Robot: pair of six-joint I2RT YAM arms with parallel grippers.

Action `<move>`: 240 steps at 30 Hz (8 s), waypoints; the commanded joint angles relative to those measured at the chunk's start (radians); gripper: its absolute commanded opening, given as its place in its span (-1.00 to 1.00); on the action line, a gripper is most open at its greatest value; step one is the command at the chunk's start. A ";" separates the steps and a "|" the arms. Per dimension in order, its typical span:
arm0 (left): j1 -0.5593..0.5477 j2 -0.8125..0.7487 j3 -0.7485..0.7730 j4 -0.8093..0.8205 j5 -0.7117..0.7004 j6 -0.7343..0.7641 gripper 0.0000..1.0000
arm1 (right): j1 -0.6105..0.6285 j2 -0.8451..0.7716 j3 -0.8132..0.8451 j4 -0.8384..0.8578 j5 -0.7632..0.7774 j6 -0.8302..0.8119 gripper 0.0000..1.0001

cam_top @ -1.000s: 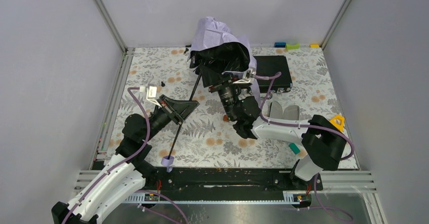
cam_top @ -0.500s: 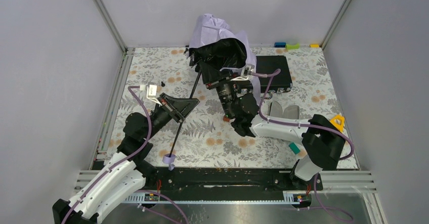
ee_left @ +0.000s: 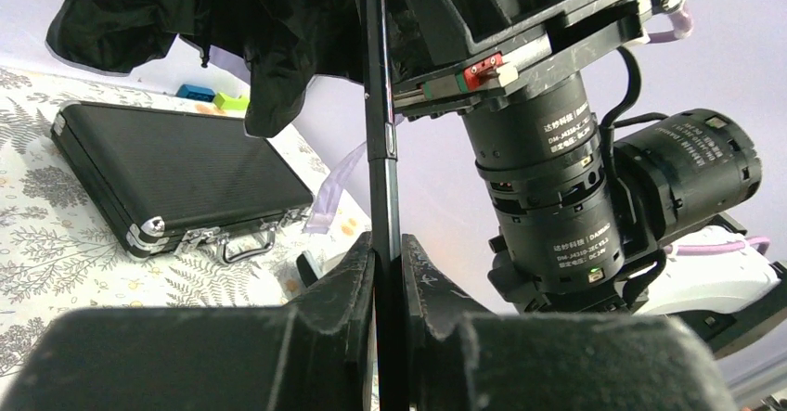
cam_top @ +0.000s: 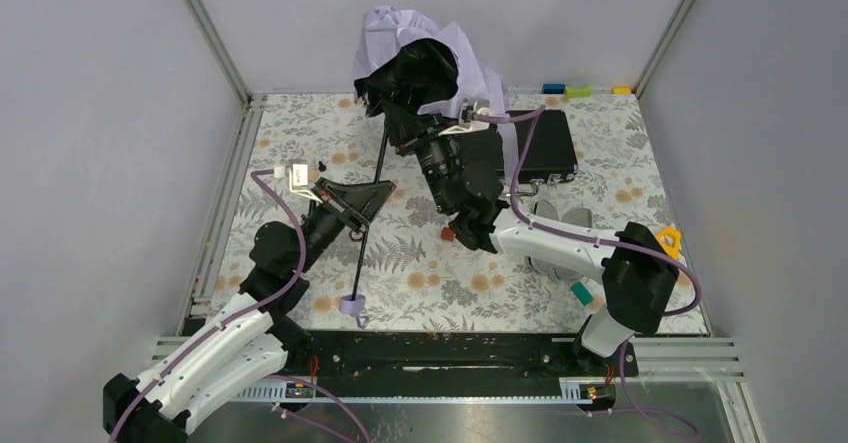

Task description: Open the umbrella

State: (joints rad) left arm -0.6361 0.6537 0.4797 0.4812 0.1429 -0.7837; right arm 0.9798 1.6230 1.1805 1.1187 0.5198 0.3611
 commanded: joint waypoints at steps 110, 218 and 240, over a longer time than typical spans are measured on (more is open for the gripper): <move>-0.858 0.000 -0.308 0.585 -0.876 -0.007 -1.00 | -0.268 -0.107 -0.304 0.230 -0.321 0.734 0.49; -1.082 0.028 -0.241 0.430 -1.008 0.340 -1.00 | -0.416 -0.040 0.192 -0.153 -0.262 0.398 -0.41; -0.959 0.044 -0.176 0.361 -0.986 0.303 -1.00 | -0.185 -0.301 -0.267 -0.232 -0.517 0.417 0.33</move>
State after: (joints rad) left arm -1.5997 0.6907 0.2508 0.8047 -0.8944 -0.4988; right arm 0.7898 1.3464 0.8894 0.8719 0.0311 0.8059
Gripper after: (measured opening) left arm 0.104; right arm 0.708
